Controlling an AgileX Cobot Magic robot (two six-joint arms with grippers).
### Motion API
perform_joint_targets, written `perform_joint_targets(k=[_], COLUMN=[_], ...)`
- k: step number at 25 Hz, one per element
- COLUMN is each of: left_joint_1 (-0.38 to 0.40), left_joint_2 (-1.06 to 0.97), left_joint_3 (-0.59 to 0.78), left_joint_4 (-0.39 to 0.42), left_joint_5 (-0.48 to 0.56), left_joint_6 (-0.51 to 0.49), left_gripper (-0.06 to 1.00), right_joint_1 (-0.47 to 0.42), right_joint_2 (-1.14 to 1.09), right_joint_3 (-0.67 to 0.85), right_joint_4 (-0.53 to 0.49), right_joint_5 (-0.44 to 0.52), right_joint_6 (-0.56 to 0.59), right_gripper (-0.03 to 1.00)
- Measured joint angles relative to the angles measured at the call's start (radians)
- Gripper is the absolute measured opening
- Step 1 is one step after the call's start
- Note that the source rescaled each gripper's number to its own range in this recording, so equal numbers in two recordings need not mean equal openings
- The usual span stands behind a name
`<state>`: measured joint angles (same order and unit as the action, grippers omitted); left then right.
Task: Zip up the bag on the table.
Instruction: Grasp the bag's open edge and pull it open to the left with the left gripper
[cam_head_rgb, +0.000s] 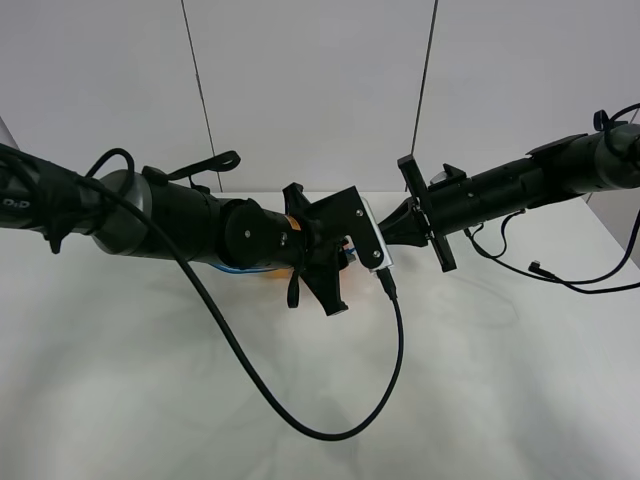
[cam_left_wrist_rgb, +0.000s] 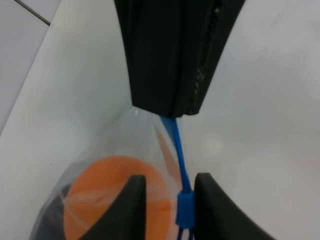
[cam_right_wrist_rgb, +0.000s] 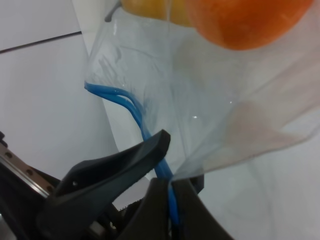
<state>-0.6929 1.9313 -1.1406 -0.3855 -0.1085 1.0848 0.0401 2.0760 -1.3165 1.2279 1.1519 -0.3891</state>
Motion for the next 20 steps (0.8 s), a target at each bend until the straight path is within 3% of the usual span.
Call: perform_joint_targets(k=[3,7,13,20], left_joint_1=[0.0,0.0,0.0,0.0], left_joint_2=[0.0,0.0,0.0,-0.001], left_joint_3=[0.0,0.0,0.0,0.0], left_joint_4=[0.0,0.0,0.0,0.0], left_joint_5=[0.0,0.004,0.009,0.013], left_joint_6=[0.0,0.0,0.0,-0.003], left_gripper=[0.23,0.1,0.0,0.0], right_joint_1=[0.0,0.0,0.0,0.0], right_joint_2=[0.0,0.0,0.0,0.0], right_joint_3=[0.0,0.0,0.0,0.0], right_joint_4=[0.001,0.004,0.005,0.005], right_joint_5=[-0.001,-0.004,-0.004,-0.004], right_joint_6=[0.0,0.0,0.0,0.0], right_gripper=[0.0,0.0,0.0,0.0])
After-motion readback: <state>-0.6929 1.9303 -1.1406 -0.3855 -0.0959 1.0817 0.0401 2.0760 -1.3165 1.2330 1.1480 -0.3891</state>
